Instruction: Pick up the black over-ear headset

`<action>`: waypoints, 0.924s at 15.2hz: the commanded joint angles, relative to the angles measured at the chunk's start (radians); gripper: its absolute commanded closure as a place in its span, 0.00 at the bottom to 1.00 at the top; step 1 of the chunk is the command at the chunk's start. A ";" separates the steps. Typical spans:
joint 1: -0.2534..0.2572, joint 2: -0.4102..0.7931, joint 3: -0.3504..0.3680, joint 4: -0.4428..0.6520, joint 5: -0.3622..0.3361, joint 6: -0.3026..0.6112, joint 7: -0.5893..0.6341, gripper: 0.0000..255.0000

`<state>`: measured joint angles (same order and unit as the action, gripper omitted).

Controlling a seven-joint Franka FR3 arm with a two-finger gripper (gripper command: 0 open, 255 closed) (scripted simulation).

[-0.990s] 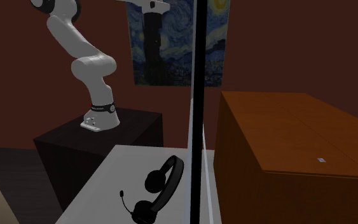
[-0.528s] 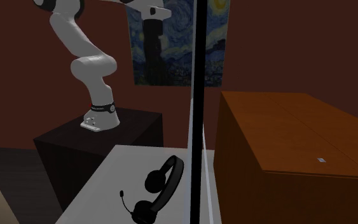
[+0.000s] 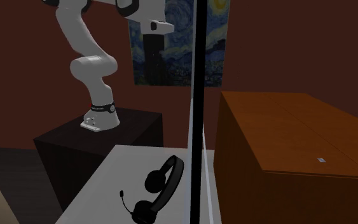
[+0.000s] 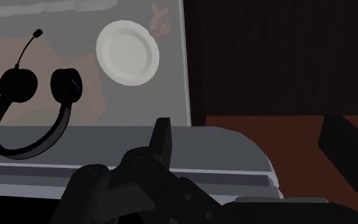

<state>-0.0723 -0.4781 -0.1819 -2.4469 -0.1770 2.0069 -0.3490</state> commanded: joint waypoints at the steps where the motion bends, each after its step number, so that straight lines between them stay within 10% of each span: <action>1: -0.011 0.055 -0.033 0.013 -0.008 0.045 -0.038 0.00; 14: -0.070 0.505 -0.207 0.241 0.098 0.268 -0.331 0.00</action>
<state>-0.1347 -0.0015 -0.3790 -2.2173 -0.0920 2.2578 -0.6541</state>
